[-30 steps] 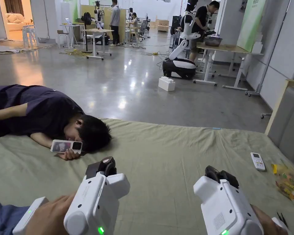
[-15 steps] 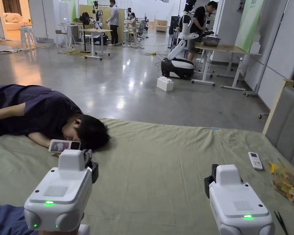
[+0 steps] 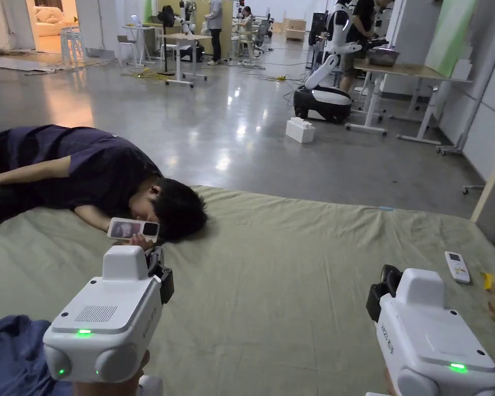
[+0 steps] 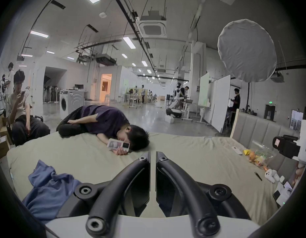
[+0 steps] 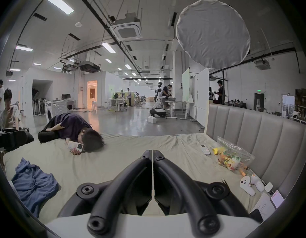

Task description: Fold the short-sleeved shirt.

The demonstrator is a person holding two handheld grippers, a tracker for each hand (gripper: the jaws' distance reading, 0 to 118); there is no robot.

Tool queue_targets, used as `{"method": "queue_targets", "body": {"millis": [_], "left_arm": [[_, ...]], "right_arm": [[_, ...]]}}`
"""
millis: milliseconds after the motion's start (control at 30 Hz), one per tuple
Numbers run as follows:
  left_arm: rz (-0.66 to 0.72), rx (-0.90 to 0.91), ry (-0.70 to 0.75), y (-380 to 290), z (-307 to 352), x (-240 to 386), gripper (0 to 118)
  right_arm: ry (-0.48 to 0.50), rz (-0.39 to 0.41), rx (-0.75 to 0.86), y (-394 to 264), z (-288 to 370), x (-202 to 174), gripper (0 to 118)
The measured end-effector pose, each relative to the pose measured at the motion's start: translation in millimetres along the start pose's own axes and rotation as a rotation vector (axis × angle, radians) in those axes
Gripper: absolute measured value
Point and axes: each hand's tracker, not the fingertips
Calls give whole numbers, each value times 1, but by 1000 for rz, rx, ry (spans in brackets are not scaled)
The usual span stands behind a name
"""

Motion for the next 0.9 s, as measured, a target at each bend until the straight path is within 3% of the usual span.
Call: {"method": "queue_targets", "body": {"millis": [300,467,500,533,567,633,900], "left_arm": [[-3,-354,78,-14,1,-111,6],[37,-525,221,-41,-3,-186,11],[35,-560,231,-46,-3,-197,22],[23,-608,235,-52,-4,-206,49],[25,-624,228,-60,-7,-215,68],[23,-685,229,-75,-13,-232,88],[79,-806,239,-142,-52,-265,98]], "right_arm": [[81,49,-74,-21,-15,-25,2],[109,63,-101,-25,-17,-41,2],[118,70,-106,-27,-18,-45,2],[125,77,-109,-28,-19,-50,2],[129,81,-114,-31,-25,-50,2],[142,85,-122,-34,-27,-57,2],[167,108,-162,-47,-28,-73,2]]}}
